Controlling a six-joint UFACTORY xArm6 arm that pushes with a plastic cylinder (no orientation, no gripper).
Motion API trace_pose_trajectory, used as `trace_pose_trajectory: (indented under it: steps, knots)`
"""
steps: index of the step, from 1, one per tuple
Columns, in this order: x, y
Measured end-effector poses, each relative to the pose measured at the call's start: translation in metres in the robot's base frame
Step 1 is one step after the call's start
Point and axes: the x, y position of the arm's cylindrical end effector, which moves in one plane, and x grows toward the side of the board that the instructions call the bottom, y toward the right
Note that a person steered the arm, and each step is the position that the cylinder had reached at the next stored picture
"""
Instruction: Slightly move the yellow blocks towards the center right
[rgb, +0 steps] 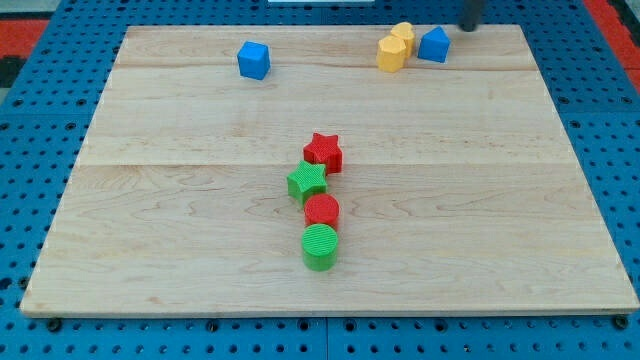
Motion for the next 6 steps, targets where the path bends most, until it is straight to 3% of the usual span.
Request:
trace_pose_trajectory:
  steps: [1, 4, 5, 6]
  knots:
    - [0.001, -0.068]
    - [0.112, -0.063]
    - [0.075, -0.037]
    - [0.048, -0.108]
